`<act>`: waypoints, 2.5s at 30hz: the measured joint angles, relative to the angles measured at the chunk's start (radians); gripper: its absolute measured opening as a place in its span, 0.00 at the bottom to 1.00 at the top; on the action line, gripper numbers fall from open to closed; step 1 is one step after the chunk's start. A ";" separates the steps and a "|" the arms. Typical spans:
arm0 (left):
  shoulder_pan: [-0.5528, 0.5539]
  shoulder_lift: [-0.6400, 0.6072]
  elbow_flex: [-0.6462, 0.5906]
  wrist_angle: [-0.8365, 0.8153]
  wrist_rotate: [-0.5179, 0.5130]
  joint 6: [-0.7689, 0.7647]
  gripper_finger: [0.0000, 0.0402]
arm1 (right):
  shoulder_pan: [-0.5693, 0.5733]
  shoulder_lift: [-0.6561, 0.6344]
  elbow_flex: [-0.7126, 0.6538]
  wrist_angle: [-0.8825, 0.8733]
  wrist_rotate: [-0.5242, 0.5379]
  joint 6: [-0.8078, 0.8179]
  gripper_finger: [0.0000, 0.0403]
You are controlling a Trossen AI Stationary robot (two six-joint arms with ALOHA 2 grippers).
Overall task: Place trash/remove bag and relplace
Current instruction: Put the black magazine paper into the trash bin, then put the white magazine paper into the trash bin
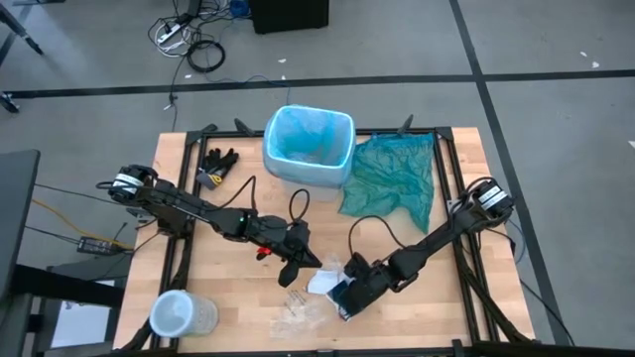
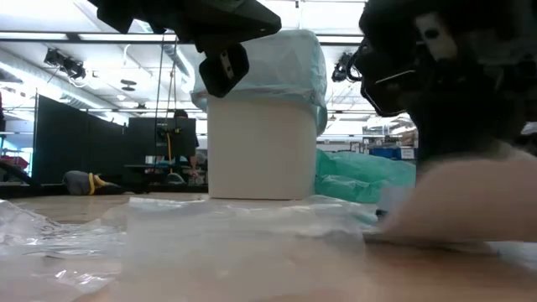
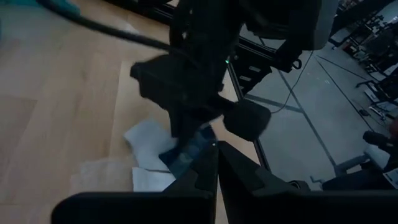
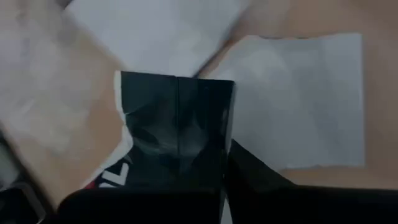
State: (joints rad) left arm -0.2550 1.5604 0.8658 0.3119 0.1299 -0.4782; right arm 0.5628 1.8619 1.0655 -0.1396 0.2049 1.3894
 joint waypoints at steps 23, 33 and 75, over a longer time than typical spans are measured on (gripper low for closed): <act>0.001 -0.028 0.000 0.113 0.097 -0.072 0.05 | -0.108 -0.436 0.063 -0.597 0.185 -0.031 0.00; 0.052 -0.147 0.000 0.150 0.085 -0.076 0.05 | -0.237 -0.516 0.371 -0.517 0.304 -0.480 0.00; 0.080 -0.162 0.000 0.135 0.045 -0.102 0.05 | -0.784 -0.469 0.671 -0.894 -0.238 -1.023 0.46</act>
State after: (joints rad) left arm -0.1749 1.3983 0.8658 0.4471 0.1751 -0.5806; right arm -0.2208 1.3930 1.7368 -1.0332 -0.0332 0.3668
